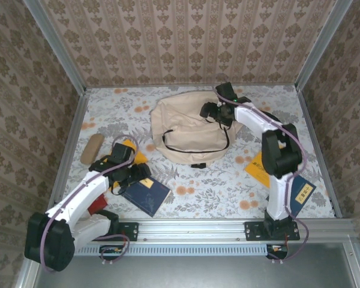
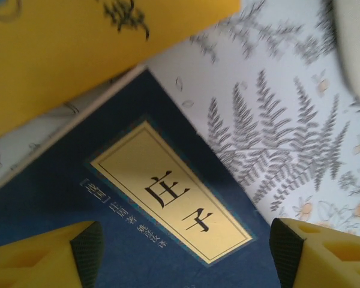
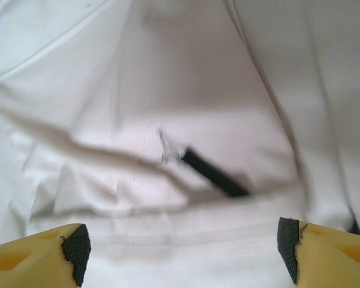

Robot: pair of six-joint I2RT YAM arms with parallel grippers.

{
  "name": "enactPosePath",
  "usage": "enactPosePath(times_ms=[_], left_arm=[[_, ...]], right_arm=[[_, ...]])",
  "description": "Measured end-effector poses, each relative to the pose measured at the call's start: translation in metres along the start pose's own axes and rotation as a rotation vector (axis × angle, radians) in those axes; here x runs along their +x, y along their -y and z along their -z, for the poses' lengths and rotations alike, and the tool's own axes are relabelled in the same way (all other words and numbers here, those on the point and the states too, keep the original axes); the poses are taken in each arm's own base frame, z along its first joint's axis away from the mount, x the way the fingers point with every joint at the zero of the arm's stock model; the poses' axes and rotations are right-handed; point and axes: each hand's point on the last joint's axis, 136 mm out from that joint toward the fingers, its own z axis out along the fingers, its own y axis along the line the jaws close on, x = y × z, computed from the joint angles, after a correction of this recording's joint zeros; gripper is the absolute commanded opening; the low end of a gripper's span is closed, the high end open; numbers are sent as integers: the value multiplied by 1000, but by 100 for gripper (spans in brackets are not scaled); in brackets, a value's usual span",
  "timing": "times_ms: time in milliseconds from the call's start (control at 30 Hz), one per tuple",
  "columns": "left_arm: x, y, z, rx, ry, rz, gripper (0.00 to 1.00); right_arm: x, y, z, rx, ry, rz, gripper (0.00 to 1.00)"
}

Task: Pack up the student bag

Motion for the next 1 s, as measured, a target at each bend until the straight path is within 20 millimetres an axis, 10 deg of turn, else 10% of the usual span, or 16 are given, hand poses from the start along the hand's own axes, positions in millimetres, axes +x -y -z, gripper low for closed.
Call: enactPosePath(times_ms=[167,667,1000], left_arm=[[9,9,-22,-19,-54,-22,74],[11,92,-65,1,-75,-214,72],[-9,94,-19,61,4,-172,73]], right_arm=[[25,-7,53,-80,21,43,86],[108,17,81,-156,-69,40,85],[158,-36,119,-244,-74,239,70]])
